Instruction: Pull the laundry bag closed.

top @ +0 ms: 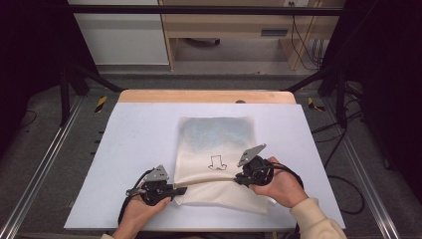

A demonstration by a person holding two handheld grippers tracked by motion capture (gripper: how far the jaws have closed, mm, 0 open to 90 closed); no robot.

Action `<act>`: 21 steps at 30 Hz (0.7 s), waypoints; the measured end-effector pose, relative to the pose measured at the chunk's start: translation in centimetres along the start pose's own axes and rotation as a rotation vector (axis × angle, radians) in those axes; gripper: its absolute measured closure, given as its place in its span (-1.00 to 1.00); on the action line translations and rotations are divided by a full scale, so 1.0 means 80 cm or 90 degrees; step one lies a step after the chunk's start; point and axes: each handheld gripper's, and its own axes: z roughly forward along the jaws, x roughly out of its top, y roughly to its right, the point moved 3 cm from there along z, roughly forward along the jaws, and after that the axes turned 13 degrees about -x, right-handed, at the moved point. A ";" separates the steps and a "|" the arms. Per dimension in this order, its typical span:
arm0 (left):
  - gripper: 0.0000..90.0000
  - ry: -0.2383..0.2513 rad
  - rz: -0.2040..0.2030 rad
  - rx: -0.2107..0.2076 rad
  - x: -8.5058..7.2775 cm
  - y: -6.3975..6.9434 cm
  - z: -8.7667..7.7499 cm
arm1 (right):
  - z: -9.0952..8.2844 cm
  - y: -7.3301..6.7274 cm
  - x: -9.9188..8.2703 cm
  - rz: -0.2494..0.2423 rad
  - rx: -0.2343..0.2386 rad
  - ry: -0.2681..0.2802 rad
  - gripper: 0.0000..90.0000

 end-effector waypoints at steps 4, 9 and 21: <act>0.89 -0.001 0.004 0.002 0.000 0.001 0.000 | -0.002 0.005 -0.003 0.010 -0.005 0.002 0.82; 0.89 -0.001 0.003 0.001 0.000 0.000 0.000 | -0.006 0.008 -0.010 0.014 -0.010 0.002 0.83; 0.89 -0.003 0.004 -0.001 0.000 0.002 0.003 | -0.009 0.009 -0.021 0.023 -0.012 0.003 0.82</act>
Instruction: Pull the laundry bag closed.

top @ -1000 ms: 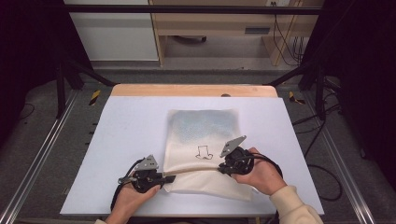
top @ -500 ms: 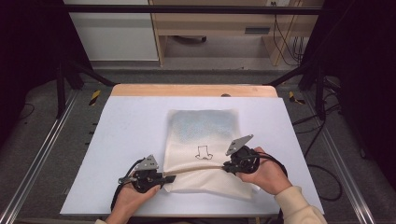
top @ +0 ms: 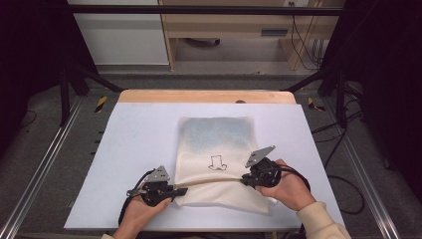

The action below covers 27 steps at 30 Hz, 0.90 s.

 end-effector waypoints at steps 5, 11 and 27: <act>0.89 -0.003 0.006 0.005 0.000 0.000 -0.001 | -0.001 0.001 -0.002 0.005 -0.003 0.003 0.82; 0.89 -0.004 0.006 0.005 0.000 0.000 0.000 | -0.004 0.006 -0.010 0.015 -0.010 0.006 0.82; 0.89 -0.006 0.008 0.004 0.000 0.001 0.002 | -0.010 0.012 -0.028 0.039 -0.017 0.005 0.82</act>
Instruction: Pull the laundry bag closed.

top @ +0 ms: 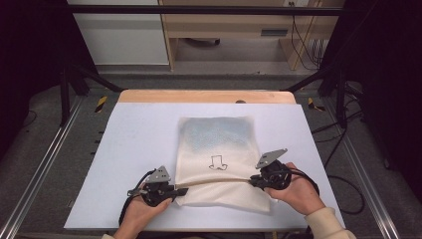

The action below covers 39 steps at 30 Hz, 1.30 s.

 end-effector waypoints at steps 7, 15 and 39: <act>0.89 0.001 0.001 0.000 0.000 0.000 0.000 | -0.002 0.005 -0.007 0.009 -0.005 -0.002 0.82; 0.89 -0.001 0.006 0.002 0.001 0.001 0.001 | -0.006 0.008 -0.012 0.013 -0.009 -0.002 0.82; 0.89 0.008 0.011 0.008 0.003 0.001 -0.003 | -0.008 0.017 -0.034 0.031 -0.016 -0.007 0.83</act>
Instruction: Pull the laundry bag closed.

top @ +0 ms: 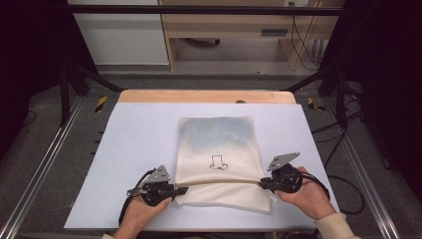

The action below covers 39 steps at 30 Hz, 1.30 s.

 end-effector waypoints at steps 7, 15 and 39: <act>0.89 0.000 0.000 0.000 0.000 -0.001 0.000 | -0.001 0.003 -0.010 0.011 0.000 0.002 0.83; 0.89 0.000 0.004 0.003 0.000 0.001 0.000 | 0.001 0.004 -0.019 0.019 -0.002 0.000 0.83; 0.51 -0.008 -0.009 0.031 -0.001 0.004 0.004 | 0.005 0.006 -0.027 0.034 -0.021 0.005 0.71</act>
